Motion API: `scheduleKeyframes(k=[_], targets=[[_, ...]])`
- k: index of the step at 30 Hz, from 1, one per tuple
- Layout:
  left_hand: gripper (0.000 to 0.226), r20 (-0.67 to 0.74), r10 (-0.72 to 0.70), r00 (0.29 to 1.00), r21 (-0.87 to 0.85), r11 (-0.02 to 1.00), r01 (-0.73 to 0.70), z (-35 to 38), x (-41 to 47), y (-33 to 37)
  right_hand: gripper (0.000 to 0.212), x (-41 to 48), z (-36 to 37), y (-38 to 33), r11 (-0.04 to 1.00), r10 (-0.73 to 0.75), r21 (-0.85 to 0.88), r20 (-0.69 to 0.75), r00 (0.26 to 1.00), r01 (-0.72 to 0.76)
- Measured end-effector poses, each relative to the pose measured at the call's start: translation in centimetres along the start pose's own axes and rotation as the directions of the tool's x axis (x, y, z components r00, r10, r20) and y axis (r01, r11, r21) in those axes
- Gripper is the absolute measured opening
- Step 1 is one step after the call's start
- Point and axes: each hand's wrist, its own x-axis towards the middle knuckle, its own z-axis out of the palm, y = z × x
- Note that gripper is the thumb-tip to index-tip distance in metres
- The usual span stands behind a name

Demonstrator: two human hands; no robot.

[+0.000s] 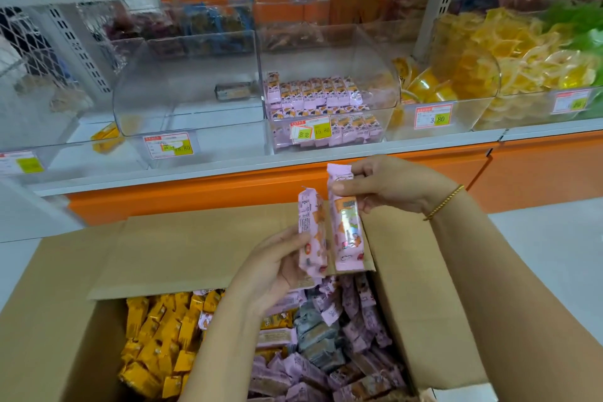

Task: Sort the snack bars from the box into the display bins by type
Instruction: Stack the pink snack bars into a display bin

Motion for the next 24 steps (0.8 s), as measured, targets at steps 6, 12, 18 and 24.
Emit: scheduleKeyframes(k=[6, 12, 18, 24], targets=[[0.030, 0.058, -0.039, 0.998, -0.159, 0.986, 0.047, 0.5, 0.2, 1.0, 0.032, 0.2, -1.8, -1.5, 1.000, 0.008, 0.014, 0.111, 0.994, -0.010], [0.045, 0.264, -0.106, 0.959, -0.074, 0.989, 0.129, 0.8, 0.8, 1.8, 0.036, 0.6, -1.4, -0.4, 0.994, 0.089, 0.064, 0.075, 0.993, -0.093], [0.040, 0.239, -0.197, 0.951, -0.050, 0.975, 0.214, 0.9, 2.2, 3.5, 0.096, -0.6, -1.4, -1.4, 0.820, -0.240, -0.517, 0.081, 0.967, 0.247], [0.053, 0.170, -0.215, 0.962, 0.102, 0.975, 0.200, 1.8, 3.6, 7.0, 0.067, 0.7, -2.6, -3.2, -0.014, -0.573, -0.932, 0.304, 0.761, 0.362]])
